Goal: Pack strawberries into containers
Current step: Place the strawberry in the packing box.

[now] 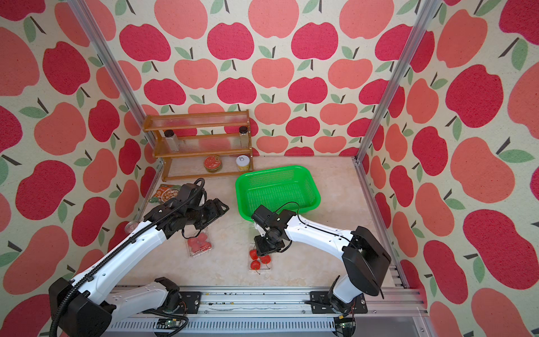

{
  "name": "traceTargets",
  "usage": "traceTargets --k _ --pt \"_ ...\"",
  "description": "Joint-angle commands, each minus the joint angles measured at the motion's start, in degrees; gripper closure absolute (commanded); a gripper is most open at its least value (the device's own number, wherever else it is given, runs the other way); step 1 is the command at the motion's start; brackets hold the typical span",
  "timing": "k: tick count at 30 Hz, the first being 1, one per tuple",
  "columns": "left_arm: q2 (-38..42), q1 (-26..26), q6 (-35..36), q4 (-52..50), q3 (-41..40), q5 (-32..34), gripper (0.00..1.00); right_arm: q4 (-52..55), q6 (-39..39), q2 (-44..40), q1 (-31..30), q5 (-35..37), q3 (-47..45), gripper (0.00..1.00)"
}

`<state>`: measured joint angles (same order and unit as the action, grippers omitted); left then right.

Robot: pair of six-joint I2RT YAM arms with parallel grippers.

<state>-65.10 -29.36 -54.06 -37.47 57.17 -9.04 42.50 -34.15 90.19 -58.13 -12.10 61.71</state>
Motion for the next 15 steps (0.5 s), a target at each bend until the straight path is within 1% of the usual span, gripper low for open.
traceTargets --k 1,4,10,15 --pt "1.63 -1.16 -1.96 -1.73 -1.4 2.31 0.22 -0.66 1.35 2.74 -0.16 0.62 2.34 0.6" --pt "2.23 -1.61 -2.45 -1.86 -1.75 2.64 0.22 -0.31 2.33 4.85 0.18 0.94 3.05 0.59" --pt "2.31 -2.27 -2.67 -2.3 -1.36 3.02 0.21 -1.57 2.34 5.83 1.0 -0.07 1.66 0.55" --pt "1.08 -3.0 -2.49 -1.97 -1.18 2.46 0.21 -0.96 1.83 3.12 1.09 0.55 1.02 0.46"
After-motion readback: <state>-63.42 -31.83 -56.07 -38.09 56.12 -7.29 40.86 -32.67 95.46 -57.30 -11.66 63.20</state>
